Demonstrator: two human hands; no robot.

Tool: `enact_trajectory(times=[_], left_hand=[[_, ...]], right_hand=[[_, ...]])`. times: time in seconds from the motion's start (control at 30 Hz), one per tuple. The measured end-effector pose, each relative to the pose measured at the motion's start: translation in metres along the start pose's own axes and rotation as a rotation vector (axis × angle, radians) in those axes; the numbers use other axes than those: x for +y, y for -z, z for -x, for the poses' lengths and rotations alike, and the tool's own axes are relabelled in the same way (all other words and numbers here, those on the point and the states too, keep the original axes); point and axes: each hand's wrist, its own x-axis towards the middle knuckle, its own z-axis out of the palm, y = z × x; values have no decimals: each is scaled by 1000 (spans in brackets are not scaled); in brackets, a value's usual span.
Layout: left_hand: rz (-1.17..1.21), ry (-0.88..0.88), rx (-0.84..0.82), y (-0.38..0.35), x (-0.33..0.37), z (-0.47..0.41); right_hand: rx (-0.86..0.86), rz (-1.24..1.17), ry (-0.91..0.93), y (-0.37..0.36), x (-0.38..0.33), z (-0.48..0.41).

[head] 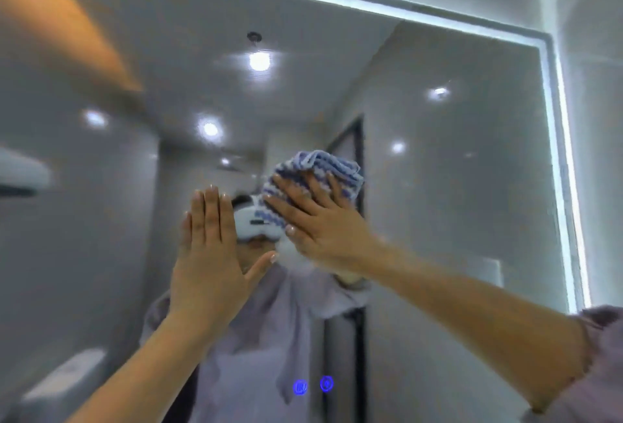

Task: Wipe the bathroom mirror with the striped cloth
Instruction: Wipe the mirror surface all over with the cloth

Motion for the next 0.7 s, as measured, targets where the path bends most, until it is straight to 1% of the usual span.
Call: enact_trajectory(times=[0.07,0.13,0.17,0.2,0.27,0.33,0.37,0.43,0.47,0.53,0.63,0.7], left_hand=[[3,2,-11,2,1,1],[2,1,-19,3,2,1],[0,0,-23,4,2,1],[0,0,-25,5,3,2],[7,4,-24,6,3,3],[3,1,-26,7,3,3],[3,-1,-25,7,3,2],[12,-1,-20,6,3,3],[17,-1,-14,6,2,3],[26,-5,-11,5,2,2],[38,-3,-8,3,1,0],[45,-4,-10,3,0,0]], right_hand=[[-36,0,85,2,12,7],[-5,26,61,13,27,0],[21,44,1,19,39,-6],[30,38,-101,25,55,-12],[-1,-14,-375,37,94,-20],[-18,-81,-565,46,123,-23],[-22,-111,-612,46,129,-23],[-15,-125,-647,39,122,-19],[-1,-113,-638,32,112,-14],[43,-63,-555,20,86,7],[52,-27,-311,-5,29,67],[-1,-17,-168,-22,-12,115]])
